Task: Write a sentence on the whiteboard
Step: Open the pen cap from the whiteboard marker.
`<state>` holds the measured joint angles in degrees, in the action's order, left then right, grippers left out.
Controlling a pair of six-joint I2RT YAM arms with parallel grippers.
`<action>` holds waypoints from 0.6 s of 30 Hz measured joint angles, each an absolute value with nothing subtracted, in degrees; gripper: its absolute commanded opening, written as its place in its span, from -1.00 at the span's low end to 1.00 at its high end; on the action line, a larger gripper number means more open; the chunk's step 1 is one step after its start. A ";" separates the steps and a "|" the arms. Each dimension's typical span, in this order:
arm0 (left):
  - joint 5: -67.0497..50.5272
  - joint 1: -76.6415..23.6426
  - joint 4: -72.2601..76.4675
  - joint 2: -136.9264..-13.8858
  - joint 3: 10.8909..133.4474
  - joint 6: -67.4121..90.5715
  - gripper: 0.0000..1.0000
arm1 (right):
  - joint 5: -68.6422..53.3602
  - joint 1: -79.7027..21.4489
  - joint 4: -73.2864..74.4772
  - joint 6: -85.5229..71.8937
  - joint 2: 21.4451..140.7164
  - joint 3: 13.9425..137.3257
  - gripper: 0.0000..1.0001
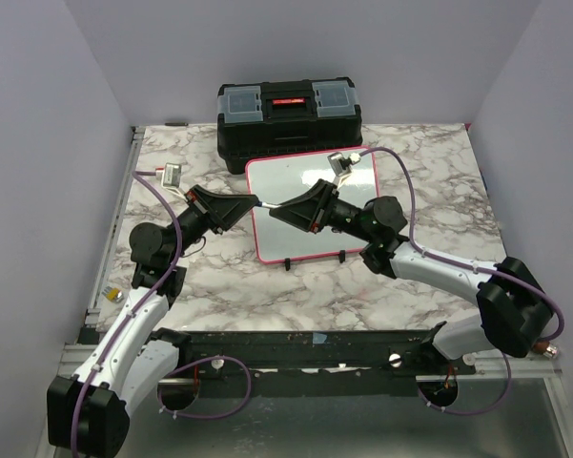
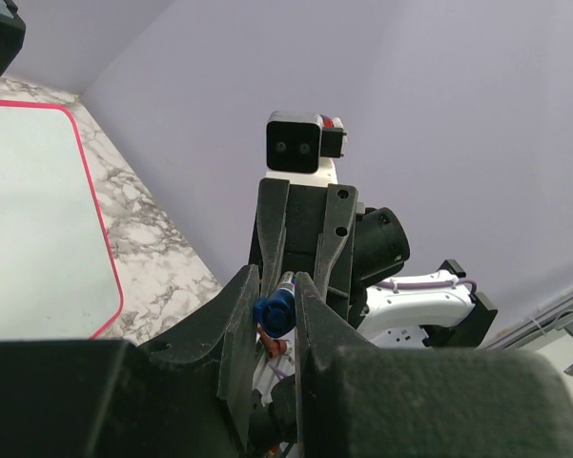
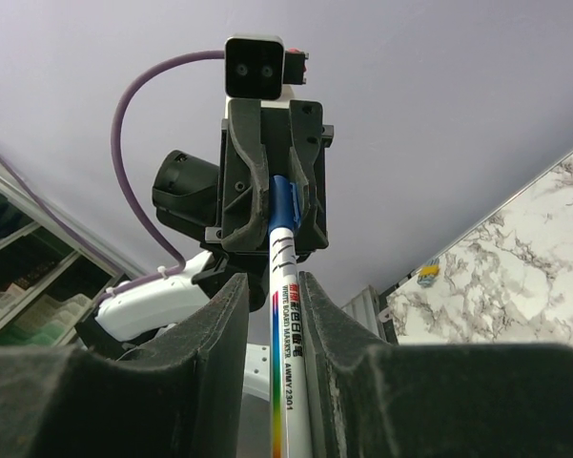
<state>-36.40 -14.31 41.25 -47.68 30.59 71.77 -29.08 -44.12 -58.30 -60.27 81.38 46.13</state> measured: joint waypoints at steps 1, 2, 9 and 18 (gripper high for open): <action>-36.38 -14.35 41.17 -47.57 30.59 71.72 -1.00 | -29.08 -44.14 -58.37 -60.40 81.38 46.13 -0.41; -36.36 -14.37 41.06 -47.51 30.59 71.61 -1.00 | -29.10 -44.12 -58.41 -60.45 81.38 46.13 -0.42; -36.10 -14.52 40.71 -47.07 30.59 71.29 -1.00 | -29.08 -44.14 -58.72 -60.69 81.41 46.13 -0.42; -35.22 -15.03 40.49 -46.33 30.24 70.94 -1.00 | -29.06 -44.14 -59.20 -61.56 81.52 46.13 -0.49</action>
